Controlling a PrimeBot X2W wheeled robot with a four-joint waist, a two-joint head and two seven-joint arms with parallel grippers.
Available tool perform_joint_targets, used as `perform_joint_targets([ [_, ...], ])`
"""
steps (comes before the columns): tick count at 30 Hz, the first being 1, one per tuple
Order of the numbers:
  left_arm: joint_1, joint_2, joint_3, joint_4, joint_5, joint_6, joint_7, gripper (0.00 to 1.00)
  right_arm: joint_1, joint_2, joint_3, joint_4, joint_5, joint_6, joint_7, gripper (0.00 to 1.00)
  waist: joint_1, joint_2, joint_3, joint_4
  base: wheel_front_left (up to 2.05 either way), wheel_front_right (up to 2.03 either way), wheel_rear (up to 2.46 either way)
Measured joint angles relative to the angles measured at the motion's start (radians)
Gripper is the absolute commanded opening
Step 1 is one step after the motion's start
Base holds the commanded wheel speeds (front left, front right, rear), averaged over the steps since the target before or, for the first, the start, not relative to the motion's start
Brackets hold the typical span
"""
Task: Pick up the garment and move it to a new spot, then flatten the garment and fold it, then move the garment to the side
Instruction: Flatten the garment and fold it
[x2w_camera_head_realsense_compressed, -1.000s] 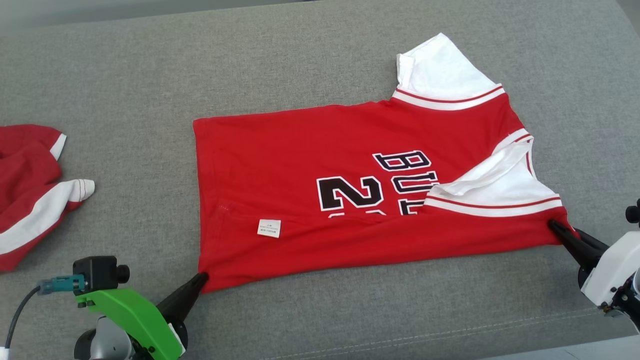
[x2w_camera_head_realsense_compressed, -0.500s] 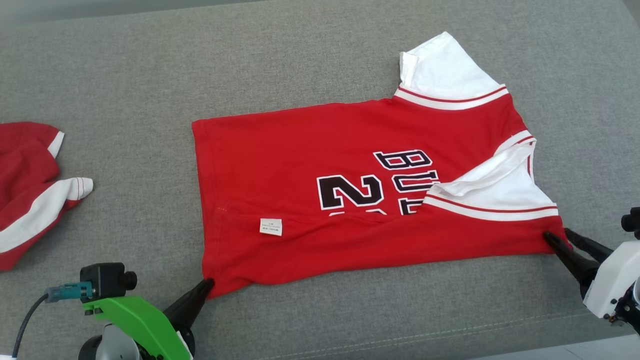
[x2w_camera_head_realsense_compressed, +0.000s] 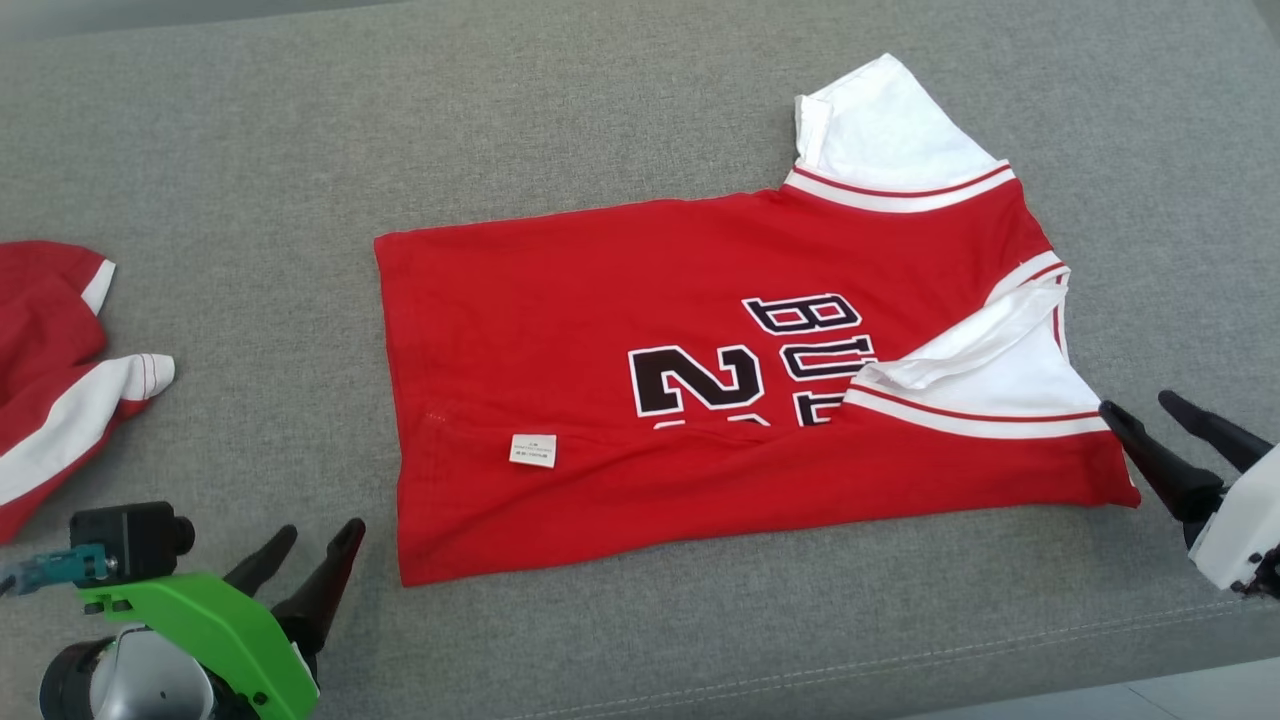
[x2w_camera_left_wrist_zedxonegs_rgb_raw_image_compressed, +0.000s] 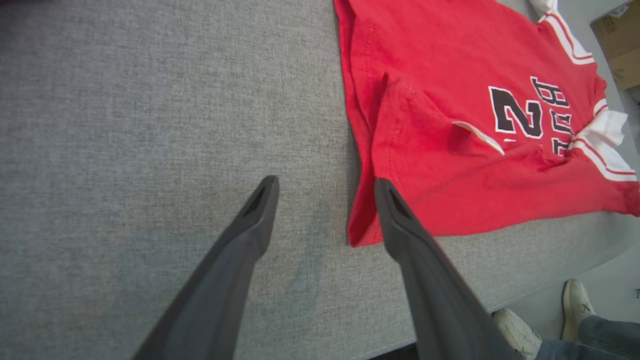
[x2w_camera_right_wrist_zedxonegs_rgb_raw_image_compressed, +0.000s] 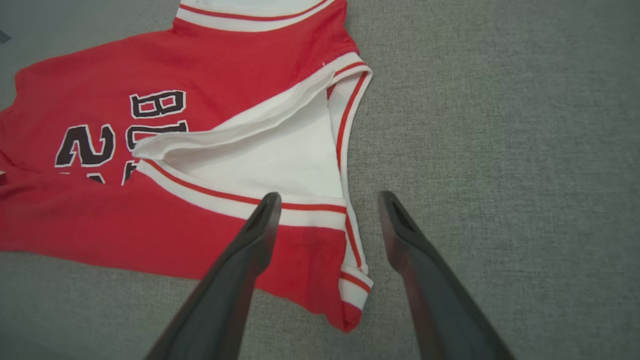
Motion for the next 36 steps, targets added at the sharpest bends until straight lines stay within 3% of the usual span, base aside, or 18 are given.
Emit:
perform_joint_targets([
  [10, -0.158, 0.035, -0.001, -0.07, 0.077, 0.003, -0.005, 1.0, -0.147, -0.038, -0.067, -0.056, -0.039, -0.033, -0.015, 1.0, -0.0001, 0.0, 0.042, -0.008, 0.0, 0.0, 0.0],
  [14, -0.266, 0.034, -0.037, -0.069, 0.083, 0.009, 0.044, 1.0, -0.263, -0.035, -0.072, -0.072, -0.069, -0.05, -0.003, 1.0, 0.0, 0.0, 0.08, -0.007, 0.0, 0.0, 0.0],
  [23, -0.589, -0.028, -0.11, 0.04, 0.049, 0.021, 0.152, 1.0, -0.552, 0.047, -0.051, -0.035, -0.099, -0.085, 0.094, 1.0, 0.0, 0.0, 0.2, 0.009, 0.0, 0.0, 0.0],
  [36, -0.716, -0.109, -0.178, 0.206, 0.104, 0.018, 0.124, 1.0, -0.711, 0.125, -0.024, 0.133, -0.148, -0.128, 0.117, 1.0, 0.0, 0.0, 0.337, 0.063, 0.0, 0.0, 0.0],
])
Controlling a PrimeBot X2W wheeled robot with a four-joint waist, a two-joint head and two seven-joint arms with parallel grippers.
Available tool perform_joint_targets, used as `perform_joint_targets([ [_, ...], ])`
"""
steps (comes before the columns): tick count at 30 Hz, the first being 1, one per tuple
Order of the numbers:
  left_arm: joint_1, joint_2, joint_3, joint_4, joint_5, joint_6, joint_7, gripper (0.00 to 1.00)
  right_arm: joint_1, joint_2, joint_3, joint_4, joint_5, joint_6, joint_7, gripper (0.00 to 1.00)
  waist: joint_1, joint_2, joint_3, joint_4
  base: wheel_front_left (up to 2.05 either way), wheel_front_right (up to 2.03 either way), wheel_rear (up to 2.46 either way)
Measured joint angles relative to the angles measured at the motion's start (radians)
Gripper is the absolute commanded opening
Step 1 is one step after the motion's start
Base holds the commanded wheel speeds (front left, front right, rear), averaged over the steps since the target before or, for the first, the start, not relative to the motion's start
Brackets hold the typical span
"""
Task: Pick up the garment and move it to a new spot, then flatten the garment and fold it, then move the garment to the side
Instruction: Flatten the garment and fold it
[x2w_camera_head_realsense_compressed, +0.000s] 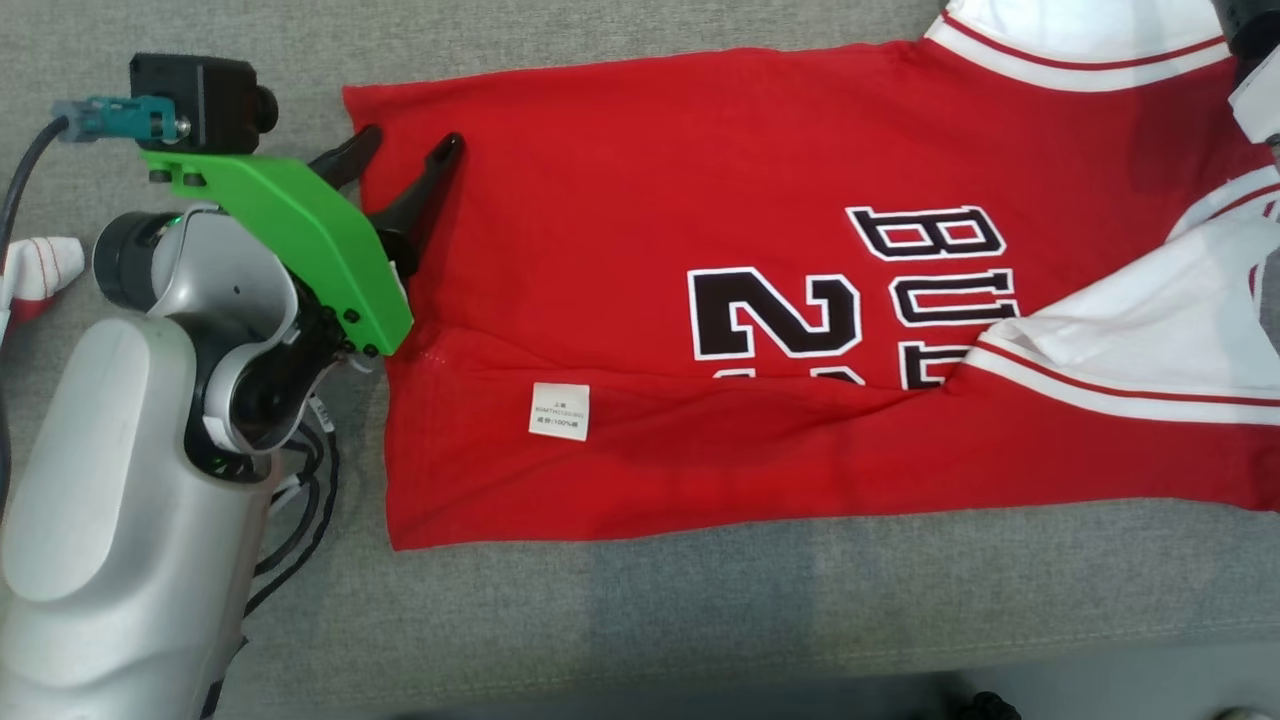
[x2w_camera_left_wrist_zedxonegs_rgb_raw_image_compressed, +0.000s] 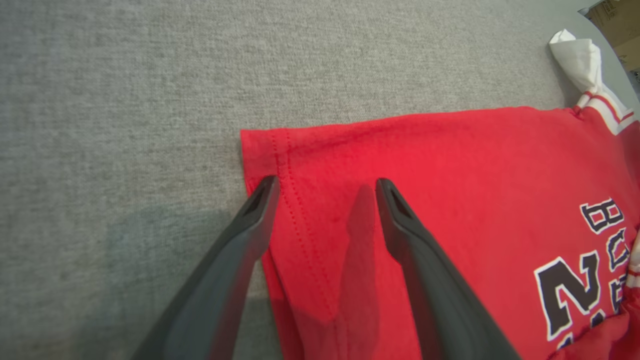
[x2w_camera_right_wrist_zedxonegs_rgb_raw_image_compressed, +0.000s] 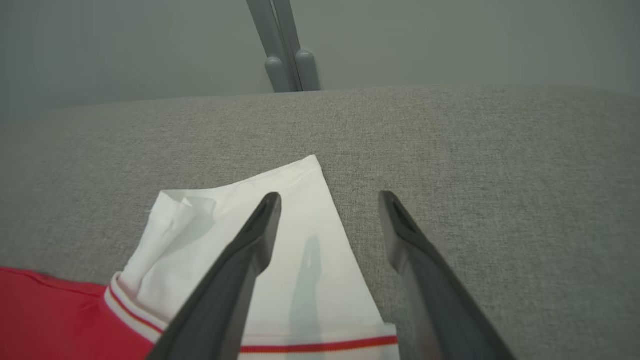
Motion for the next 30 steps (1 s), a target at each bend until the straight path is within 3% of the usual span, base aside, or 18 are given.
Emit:
perform_joint_targets([
  [15, -0.093, -0.113, -0.058, 0.116, 0.012, -0.053, -0.1, 1.0, -0.092, 0.032, -0.001, 0.16, -0.02, -0.004, -0.028, 1.0, 0.0, 0.0, 0.047, 0.114, 0.0, 0.0, 0.0],
  [30, -0.146, -0.119, -0.071, 0.211, 0.052, -0.083, -0.176, 1.0, -0.151, 0.056, 0.023, 0.261, -0.037, 0.031, -0.038, 1.0, 0.0, 0.0, 0.056, 0.138, 0.0, 0.0, 0.0],
])
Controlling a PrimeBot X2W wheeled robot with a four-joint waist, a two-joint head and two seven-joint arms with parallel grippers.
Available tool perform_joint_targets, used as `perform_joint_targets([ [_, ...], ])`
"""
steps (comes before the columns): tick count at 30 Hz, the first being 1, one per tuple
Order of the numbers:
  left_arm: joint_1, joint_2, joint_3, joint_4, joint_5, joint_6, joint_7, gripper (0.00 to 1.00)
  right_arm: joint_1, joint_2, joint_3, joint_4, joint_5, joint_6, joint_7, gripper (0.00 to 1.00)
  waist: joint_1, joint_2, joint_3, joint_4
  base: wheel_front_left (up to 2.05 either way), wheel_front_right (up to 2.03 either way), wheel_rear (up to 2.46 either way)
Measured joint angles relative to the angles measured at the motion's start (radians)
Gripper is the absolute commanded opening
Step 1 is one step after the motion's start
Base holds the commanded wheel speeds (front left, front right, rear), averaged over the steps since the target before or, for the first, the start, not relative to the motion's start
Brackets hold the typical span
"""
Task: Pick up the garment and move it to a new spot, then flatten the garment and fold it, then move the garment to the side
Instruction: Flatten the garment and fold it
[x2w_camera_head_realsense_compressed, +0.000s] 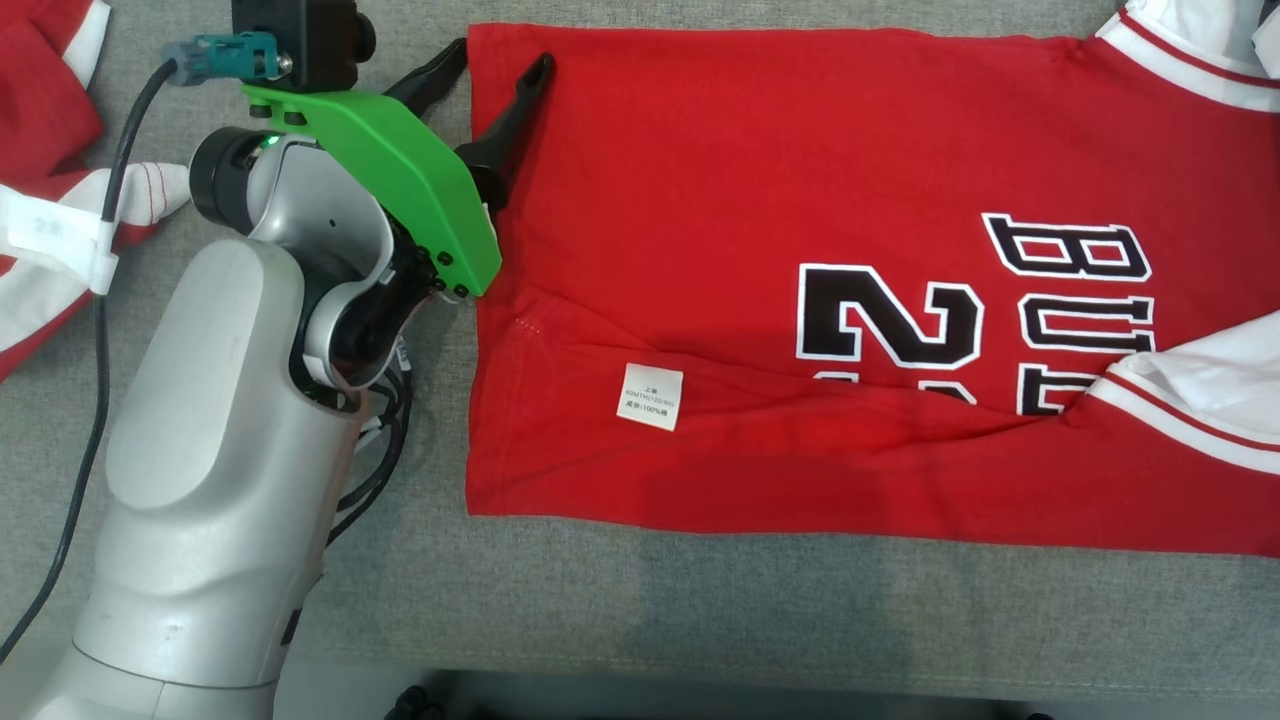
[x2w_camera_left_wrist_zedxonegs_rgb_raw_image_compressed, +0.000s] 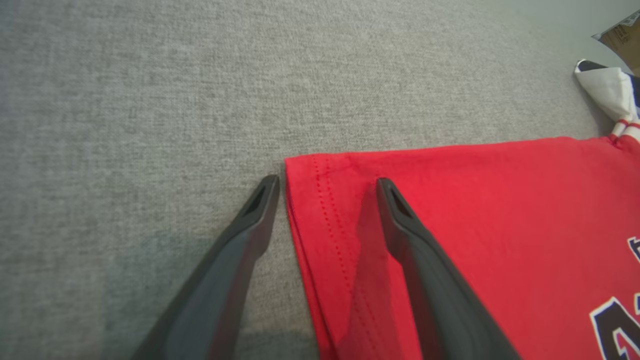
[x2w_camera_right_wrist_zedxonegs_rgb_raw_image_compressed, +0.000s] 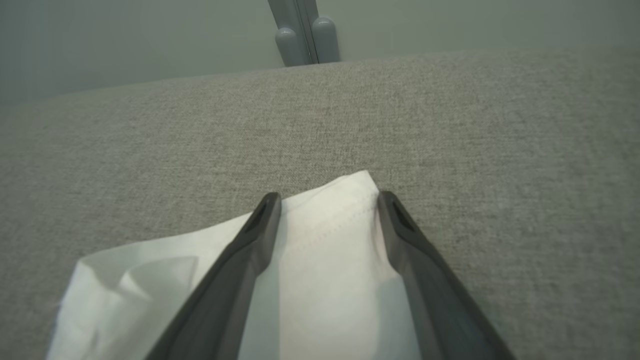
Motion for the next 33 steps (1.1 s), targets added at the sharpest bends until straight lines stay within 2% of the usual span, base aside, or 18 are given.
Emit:
perform_joint_targets([
  [9, -0.03, -0.001, -0.004, 0.048, 0.003, -0.014, -0.017, 1.0, -0.025, 0.01, 0.011, 0.048, 0.0, 0.023, -0.009, 1.0, 0.0, 0.0, 0.0, -0.005, 0.0, 0.0, 0.0],
  [10, -0.033, -0.002, -0.008, 0.053, 0.003, -0.017, -0.017, 1.0, -0.029, 0.012, 0.014, 0.053, 0.0, 0.027, -0.009, 0.62, 0.0, 0.0, 0.0, -0.006, 0.0, 0.0, 0.0],
  [11, -0.036, -0.002, -0.01, 0.059, 0.003, -0.018, -0.017, 1.0, -0.033, 0.015, 0.016, 0.058, 0.0, 0.03, -0.009, 0.62, 0.0, 0.0, -0.001, -0.007, 0.0, 0.0, 0.0],
  [12, -0.038, -0.003, -0.011, 0.065, 0.002, -0.019, -0.017, 0.89, -0.036, 0.019, 0.018, 0.064, 0.0, 0.034, -0.009, 0.42, 0.0, 0.0, -0.001, -0.007, 0.0, 0.0, 0.0],
  [13, -0.041, -0.003, -0.01, 0.071, 0.002, -0.023, -0.017, 0.48, -0.037, 0.021, 0.018, 0.069, 0.0, 0.036, -0.009, 0.24, 0.0, 0.0, -0.002, -0.008, 0.0, 0.0, 0.0],
  [14, -0.043, -0.002, -0.01, 0.076, 0.001, -0.026, -0.017, 0.31, -0.037, 0.024, 0.02, 0.074, 0.0, 0.041, -0.009, 0.05, 0.0, 0.0, -0.002, -0.008, 0.0, 0.0, 0.0],
  [15, -0.046, -0.002, -0.011, 0.08, 0.0, -0.026, -0.017, 0.03, -0.038, 0.025, 0.02, 0.079, 0.0, 0.042, -0.009, 0.0, 0.0, 0.0, -0.003, -0.009, 0.0, 0.0, 0.0],
  [16, -0.047, -0.002, -0.011, 0.085, -0.003, -0.03, -0.017, 0.0, -0.039, 0.027, 0.02, 0.083, 0.0, 0.043, -0.009, 0.0, 0.0, 0.0, -0.004, -0.009, 0.0, 0.0, 0.0],
  [24, -0.053, -0.004, -0.011, 0.122, -0.01, -0.053, -0.023, 0.0, -0.049, 0.042, 0.029, 0.109, 0.0, 0.07, -0.014, 0.0, 0.0, 0.0, -0.014, -0.012, 0.0, 0.0, 0.0],
  [33, -0.049, 0.009, 0.006, 0.15, -0.011, -0.069, -0.055, 0.0, -0.045, 0.072, 0.046, 0.073, 0.002, 0.113, -0.091, 0.0, 0.0, 0.0, -0.045, -0.039, 0.0, 0.0, 0.0],
])
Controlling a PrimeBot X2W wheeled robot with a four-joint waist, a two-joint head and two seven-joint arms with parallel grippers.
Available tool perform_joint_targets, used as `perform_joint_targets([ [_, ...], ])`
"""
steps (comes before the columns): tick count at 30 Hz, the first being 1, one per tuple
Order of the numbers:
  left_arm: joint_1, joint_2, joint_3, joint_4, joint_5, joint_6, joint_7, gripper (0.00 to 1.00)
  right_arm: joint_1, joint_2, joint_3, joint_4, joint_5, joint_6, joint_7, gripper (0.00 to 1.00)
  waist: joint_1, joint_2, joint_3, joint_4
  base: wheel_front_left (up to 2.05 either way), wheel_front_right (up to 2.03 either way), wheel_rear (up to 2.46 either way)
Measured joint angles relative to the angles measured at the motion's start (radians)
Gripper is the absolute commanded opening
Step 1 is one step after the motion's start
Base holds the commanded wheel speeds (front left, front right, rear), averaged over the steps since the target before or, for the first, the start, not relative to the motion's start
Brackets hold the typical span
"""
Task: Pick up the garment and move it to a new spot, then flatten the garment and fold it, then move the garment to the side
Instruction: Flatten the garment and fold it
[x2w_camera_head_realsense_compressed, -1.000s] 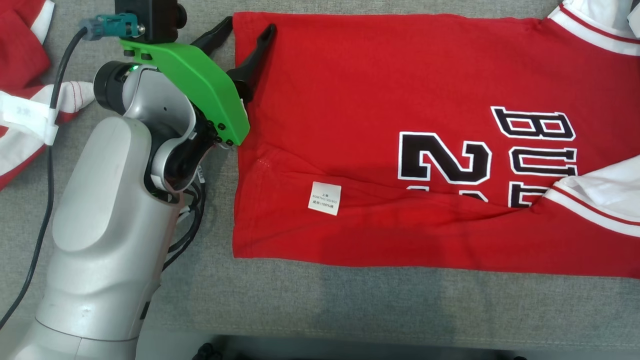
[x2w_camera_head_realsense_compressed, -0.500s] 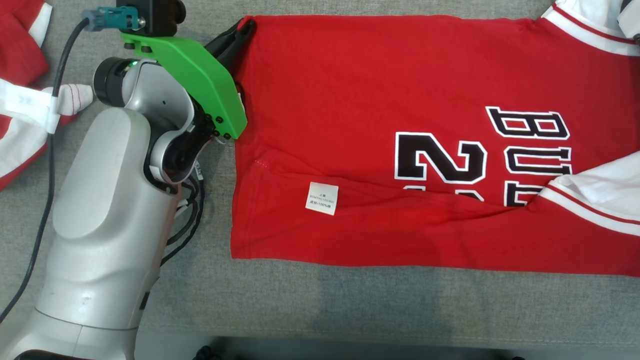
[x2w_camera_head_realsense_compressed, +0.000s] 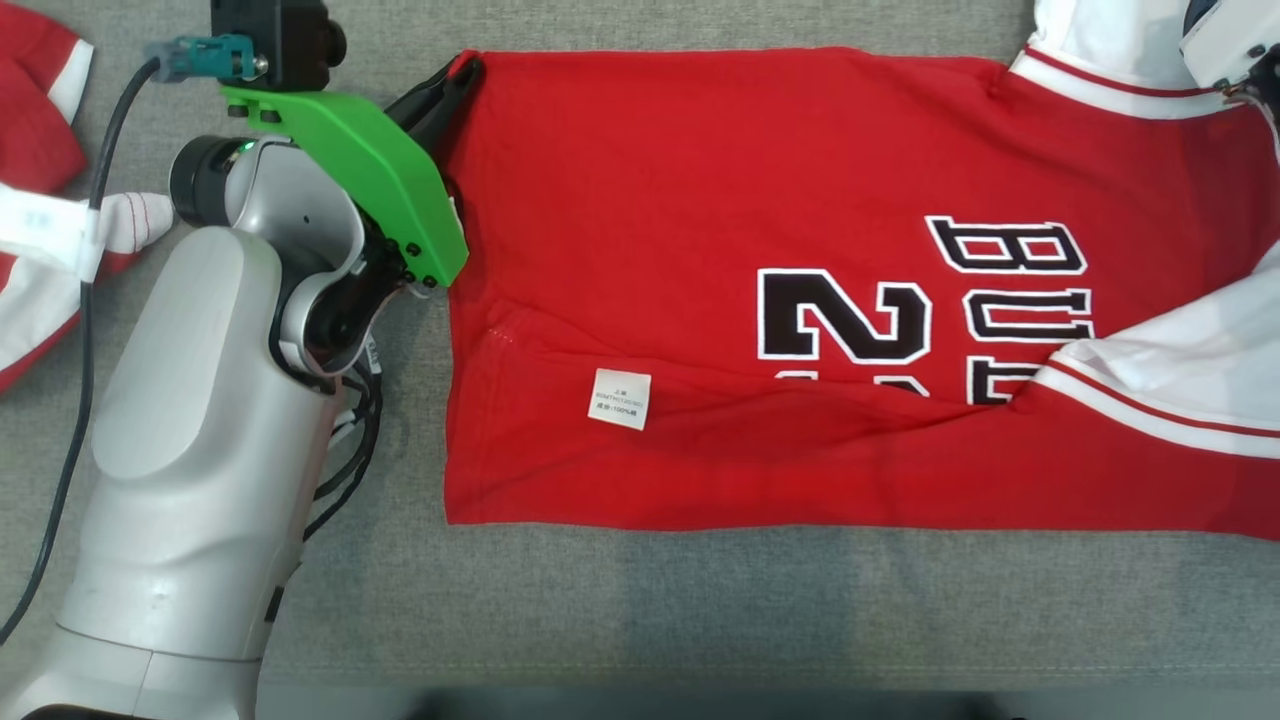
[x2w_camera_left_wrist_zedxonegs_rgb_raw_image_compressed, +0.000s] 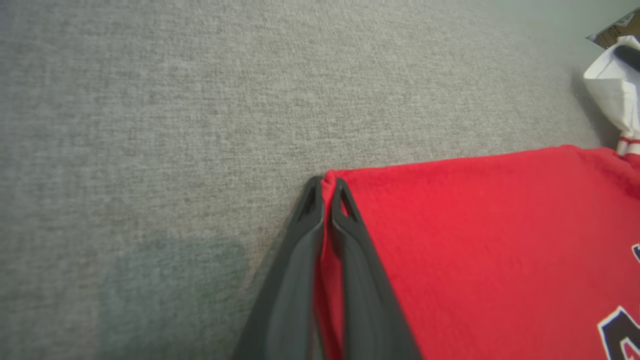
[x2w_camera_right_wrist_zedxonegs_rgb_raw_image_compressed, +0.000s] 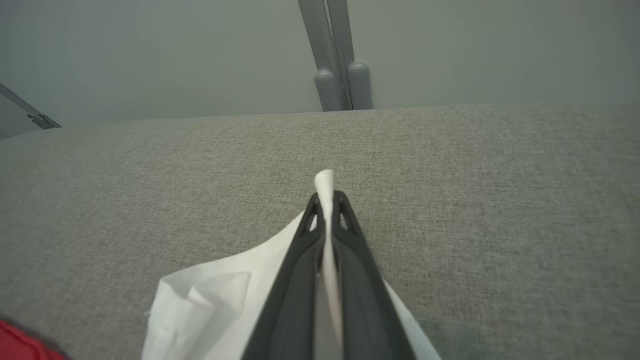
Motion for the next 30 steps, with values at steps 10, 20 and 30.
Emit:
perform_joint_targets([
  [10, 0.08, 0.03, 0.015, 0.017, -0.016, -0.018, -0.057, 0.0, 0.134, -0.006, 0.013, -0.057, 0.008, 0.017, -0.104, 0.0, 0.0, 0.0, -0.062, -0.038, 0.0, 0.0, 0.0],
  [20, 0.155, 0.06, 0.026, 0.017, -0.035, -0.03, -0.096, 0.0, 0.251, -0.011, 0.009, -0.105, 0.028, 0.017, -0.188, 0.0, 0.0, 0.0, -0.155, -0.077, 0.0, 0.0, 0.0],
  [30, 0.195, 0.068, 0.026, -0.01, -0.046, -0.035, -0.108, 0.0, 0.305, -0.037, 0.001, -0.162, 0.036, 0.017, -0.224, 0.0, 0.0, 0.0, -0.215, -0.108, 0.0, 0.0, 0.0],
])
